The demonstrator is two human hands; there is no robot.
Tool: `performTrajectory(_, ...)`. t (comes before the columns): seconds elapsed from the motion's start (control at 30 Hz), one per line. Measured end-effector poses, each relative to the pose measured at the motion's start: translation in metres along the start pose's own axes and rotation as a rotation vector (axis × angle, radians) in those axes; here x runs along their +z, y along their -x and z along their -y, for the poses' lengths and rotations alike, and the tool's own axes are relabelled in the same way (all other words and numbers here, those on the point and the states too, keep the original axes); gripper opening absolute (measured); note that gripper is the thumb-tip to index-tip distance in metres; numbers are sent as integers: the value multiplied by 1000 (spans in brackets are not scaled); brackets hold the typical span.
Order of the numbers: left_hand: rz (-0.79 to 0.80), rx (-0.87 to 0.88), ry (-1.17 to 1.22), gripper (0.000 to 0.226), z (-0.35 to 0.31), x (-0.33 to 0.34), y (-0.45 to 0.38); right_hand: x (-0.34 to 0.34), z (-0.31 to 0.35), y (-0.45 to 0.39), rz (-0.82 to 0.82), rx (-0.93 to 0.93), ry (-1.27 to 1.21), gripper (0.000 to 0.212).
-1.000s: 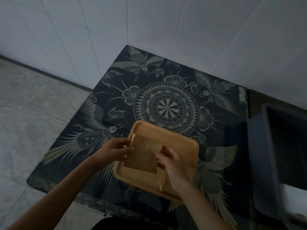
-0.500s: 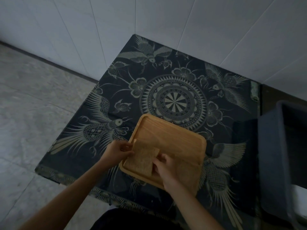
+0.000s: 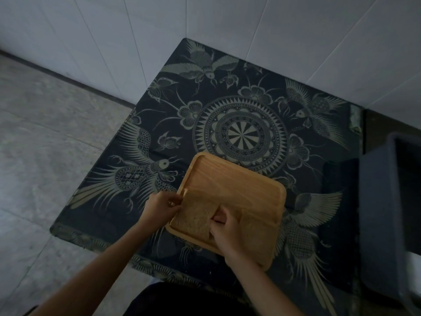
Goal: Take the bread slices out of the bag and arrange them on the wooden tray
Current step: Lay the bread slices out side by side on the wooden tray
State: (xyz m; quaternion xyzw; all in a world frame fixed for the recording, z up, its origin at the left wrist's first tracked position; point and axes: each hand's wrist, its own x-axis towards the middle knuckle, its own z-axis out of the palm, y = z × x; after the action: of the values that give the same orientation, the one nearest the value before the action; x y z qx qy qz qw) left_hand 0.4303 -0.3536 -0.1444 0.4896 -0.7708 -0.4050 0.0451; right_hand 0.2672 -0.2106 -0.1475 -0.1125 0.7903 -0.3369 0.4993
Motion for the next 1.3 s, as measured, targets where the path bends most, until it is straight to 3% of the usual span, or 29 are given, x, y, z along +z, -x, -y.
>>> performTrajectory(0.27, -47, -35, -43, 16, -2, 5, 1, 1, 5, 7, 16, -47, 100, 66)
performTrajectory(0.5, 79, -69, -81, 34, -7, -2, 0, -3, 9, 10, 58, -41, 84, 70)
performTrajectory(0.7, -18, -8, -104, 44, -26, -1, 5, -19, 15, 26, 87, -151, 92, 71)
performTrajectory(0.93, 128, 149, 43, 52, -80, 18, 4, -84, 10, 38, -122, -263, 80, 63)
performTrajectory(1.07, 251, 204, 12, 56, -101, 42, 10, -121, -6, 41, -238, -245, 23, 58)
performTrajectory(1.3, 317, 114, 53, 60, -114, 75, 22, -147, -36, 45, -317, -173, -45, 47)
